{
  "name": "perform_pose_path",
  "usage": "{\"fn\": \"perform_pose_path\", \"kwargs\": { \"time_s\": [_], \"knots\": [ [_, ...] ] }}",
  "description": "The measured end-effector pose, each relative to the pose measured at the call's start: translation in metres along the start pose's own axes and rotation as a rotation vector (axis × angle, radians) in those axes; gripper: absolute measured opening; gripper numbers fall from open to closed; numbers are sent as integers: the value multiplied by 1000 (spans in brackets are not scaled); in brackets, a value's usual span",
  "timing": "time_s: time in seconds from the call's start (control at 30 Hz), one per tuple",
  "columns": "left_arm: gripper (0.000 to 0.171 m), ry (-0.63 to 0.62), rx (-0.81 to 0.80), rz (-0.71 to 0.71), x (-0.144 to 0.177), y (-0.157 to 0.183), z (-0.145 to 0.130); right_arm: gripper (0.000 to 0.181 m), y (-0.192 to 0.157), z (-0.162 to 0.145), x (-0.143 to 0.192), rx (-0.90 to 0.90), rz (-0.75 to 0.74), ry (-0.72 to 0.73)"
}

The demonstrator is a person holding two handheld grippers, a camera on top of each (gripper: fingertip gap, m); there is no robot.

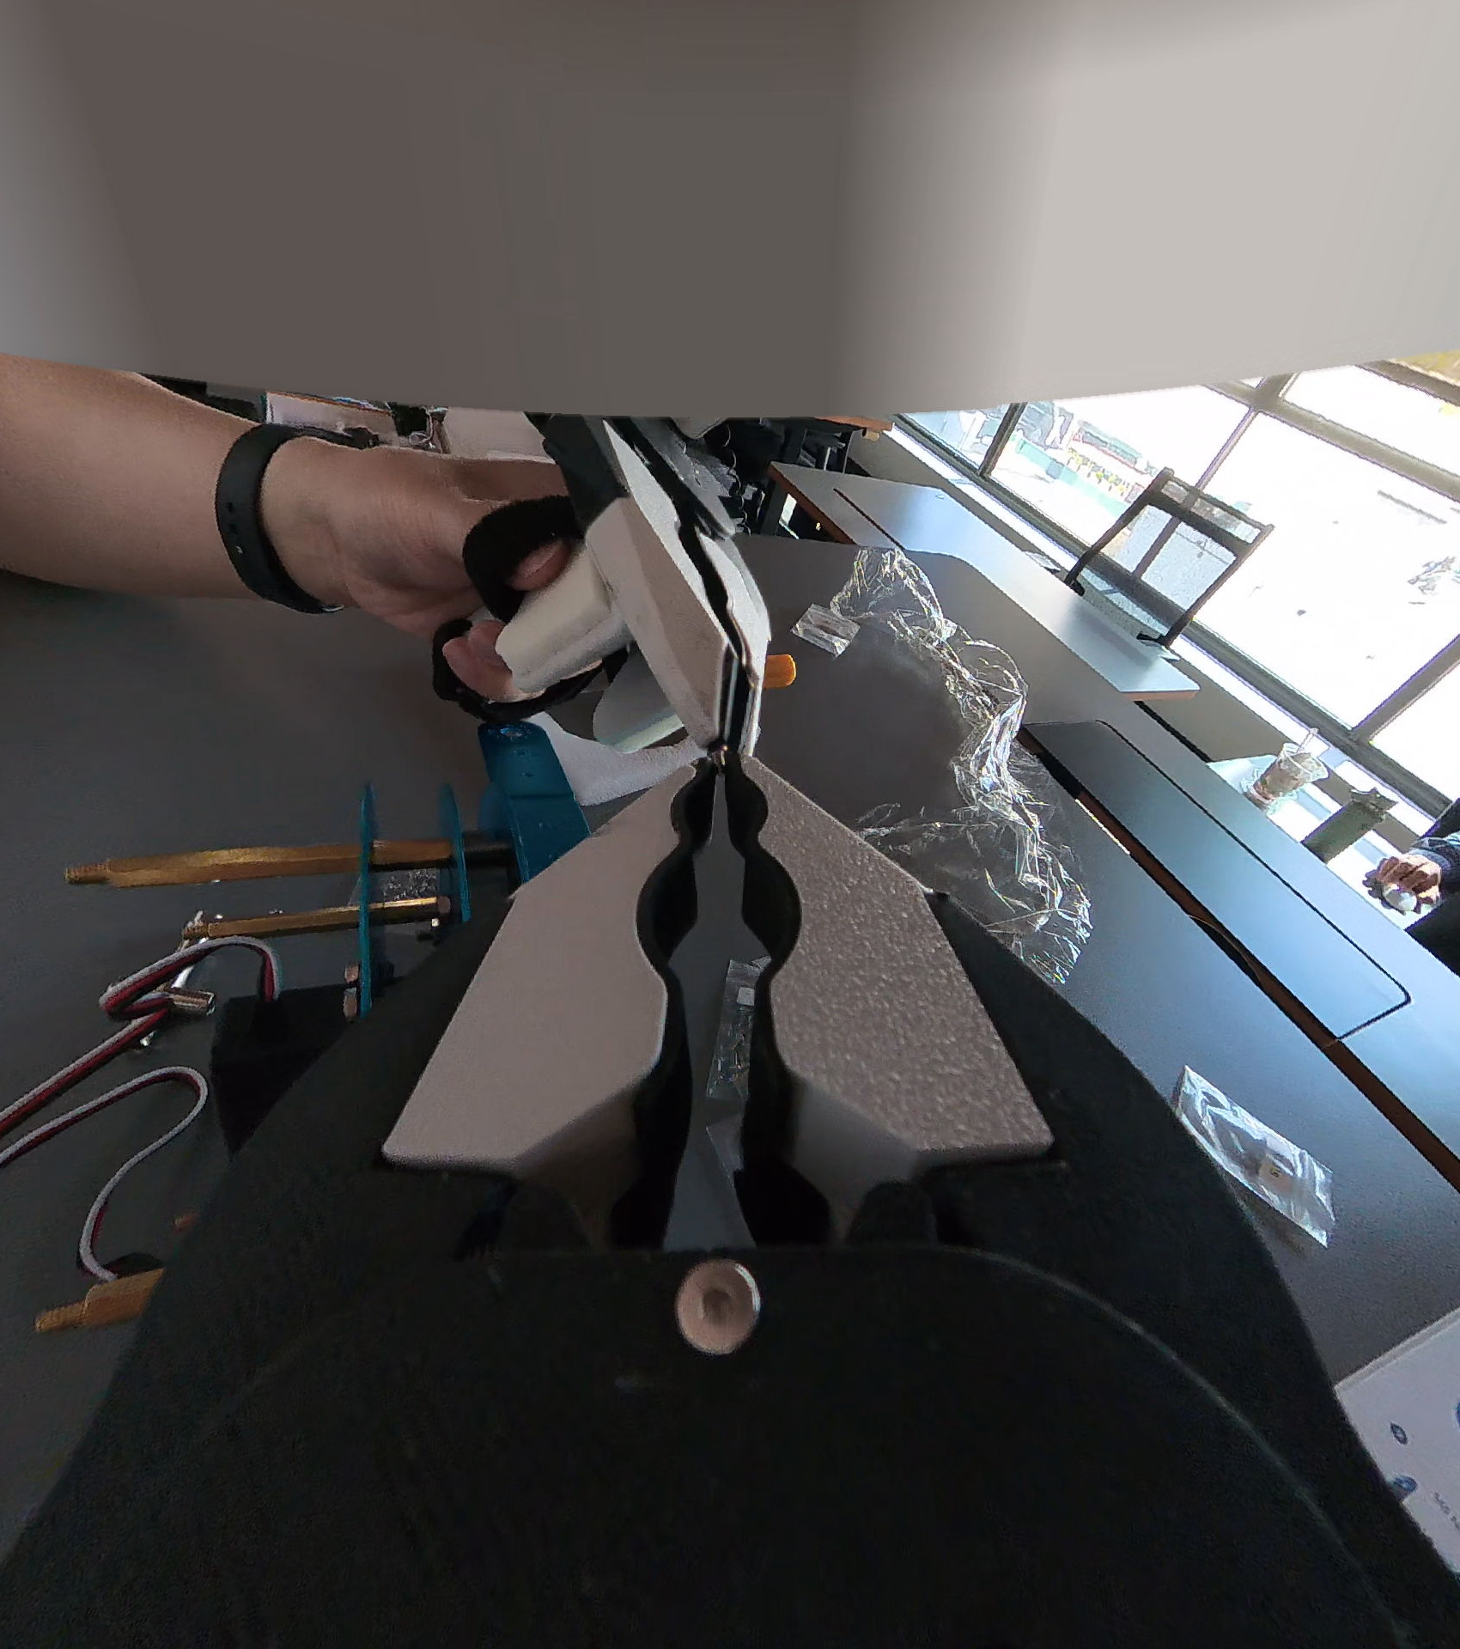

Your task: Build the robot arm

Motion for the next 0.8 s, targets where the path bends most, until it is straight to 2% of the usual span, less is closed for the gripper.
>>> {"fn": "perform_pose_path", "kwargs": {
  "time_s": [0.4,0.63,0.8],
  "knots": [
    [3,1,8,18,-1,-4,1,1,2,-2,0,-3,-38,-25],
    [3,-9,16,-11,0,-3,2,1,1,-1,1,-7,-30,11],
    [3,-20,11,-3,8,-4,3,10,4,0,7,-50,-30,52]
  ]
}}
Point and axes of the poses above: each gripper's, where its closed fingertips meet, x back along the fingers, z out of its top, y = z × x across the jaws, the point moved 5 cm from there along x, back along the fingers, and after that the axes turned 8 degrees about x, right-handed, at the moved point
